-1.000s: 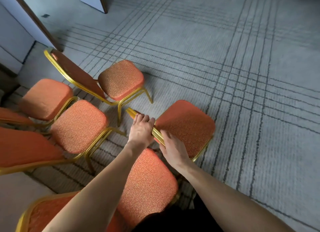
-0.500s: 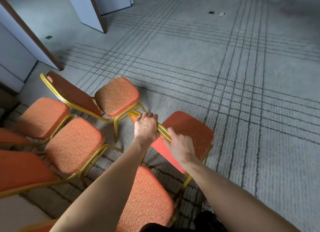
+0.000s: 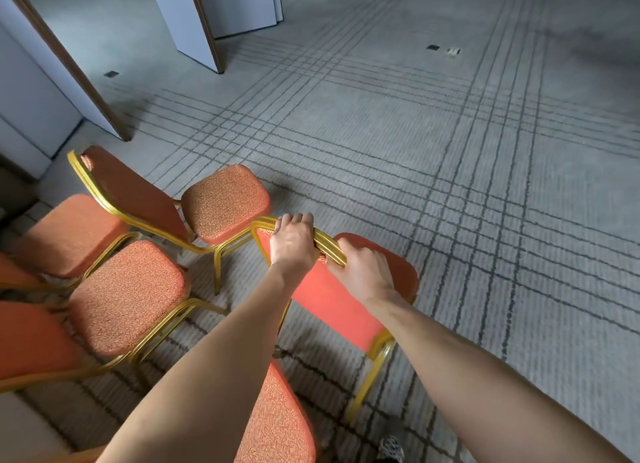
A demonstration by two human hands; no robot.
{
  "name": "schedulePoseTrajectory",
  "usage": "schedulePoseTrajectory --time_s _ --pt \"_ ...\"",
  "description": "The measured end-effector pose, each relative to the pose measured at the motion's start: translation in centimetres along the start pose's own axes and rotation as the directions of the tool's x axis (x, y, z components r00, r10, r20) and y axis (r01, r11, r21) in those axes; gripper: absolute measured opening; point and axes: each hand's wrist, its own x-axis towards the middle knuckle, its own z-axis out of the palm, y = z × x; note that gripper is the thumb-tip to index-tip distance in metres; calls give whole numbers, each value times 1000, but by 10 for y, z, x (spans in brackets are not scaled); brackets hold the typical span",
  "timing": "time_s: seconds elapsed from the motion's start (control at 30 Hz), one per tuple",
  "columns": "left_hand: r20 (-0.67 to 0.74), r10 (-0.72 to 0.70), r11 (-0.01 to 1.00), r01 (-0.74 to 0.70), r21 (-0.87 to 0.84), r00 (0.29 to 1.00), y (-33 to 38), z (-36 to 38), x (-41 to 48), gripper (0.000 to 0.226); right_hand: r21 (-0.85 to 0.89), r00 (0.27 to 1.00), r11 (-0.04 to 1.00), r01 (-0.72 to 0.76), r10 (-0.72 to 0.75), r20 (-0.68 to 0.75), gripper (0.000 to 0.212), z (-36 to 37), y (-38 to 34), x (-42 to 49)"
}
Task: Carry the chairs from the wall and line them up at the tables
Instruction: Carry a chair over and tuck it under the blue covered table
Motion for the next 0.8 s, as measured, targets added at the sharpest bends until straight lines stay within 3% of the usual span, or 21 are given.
schedulePoseTrajectory --time_s 0.27,0.57,0.8 --pt "-37 -2 992 -2 -125 999 49 4 63 14 -7 1000 1000 -2 2 -7 40 -27 55 55" --pt "-104 -124 986 111 -126 987 103 22 90 20 -124 991 984 129 -131 -12 43 -43 124 94" --pt "8 12 998 -12 -68 1000 115 27 85 17 -160 976 966 201 -183 118 52 -55 165 89"
